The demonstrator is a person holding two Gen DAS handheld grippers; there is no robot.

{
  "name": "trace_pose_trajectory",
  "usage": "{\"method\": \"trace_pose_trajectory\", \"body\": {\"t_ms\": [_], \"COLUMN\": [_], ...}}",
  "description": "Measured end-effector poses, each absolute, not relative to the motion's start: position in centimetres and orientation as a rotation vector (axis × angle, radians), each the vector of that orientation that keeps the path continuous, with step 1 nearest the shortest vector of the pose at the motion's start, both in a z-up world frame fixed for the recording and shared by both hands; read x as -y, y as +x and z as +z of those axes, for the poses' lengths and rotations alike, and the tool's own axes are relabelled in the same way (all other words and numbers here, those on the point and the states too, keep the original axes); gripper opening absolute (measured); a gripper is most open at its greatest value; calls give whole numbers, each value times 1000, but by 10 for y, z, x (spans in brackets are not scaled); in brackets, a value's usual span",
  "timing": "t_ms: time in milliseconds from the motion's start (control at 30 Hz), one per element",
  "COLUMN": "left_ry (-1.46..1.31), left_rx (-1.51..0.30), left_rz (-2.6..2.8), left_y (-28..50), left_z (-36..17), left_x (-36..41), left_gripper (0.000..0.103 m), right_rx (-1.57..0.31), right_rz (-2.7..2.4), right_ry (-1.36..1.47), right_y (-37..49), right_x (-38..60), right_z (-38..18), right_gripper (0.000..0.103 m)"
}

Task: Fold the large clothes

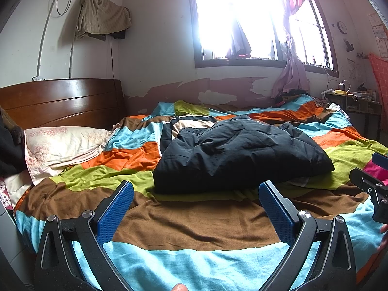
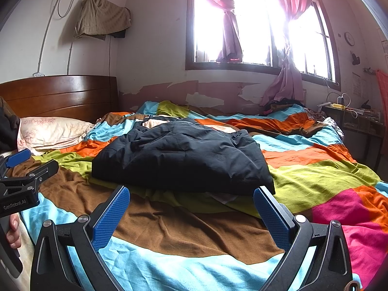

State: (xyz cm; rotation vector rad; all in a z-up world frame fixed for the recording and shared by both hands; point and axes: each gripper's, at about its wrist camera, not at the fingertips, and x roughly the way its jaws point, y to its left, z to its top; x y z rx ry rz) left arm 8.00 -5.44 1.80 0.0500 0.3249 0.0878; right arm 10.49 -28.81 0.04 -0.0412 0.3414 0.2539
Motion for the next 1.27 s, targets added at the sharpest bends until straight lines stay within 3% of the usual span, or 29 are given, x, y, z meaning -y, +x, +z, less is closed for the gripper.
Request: {"method": "trace_pose_trajectory", "body": {"t_ms": [1267], "left_ry": [39], "left_rx": [-366], "left_rz": [46], "left_y": [84], "left_z": [12], "left_x": [53], "left_gripper": [101], "right_rx": [-344], "right_rz": [256], "right_ry": [-43], "right_y": [105], "right_x": [288], "right_z": [0], "right_gripper": [103]}}
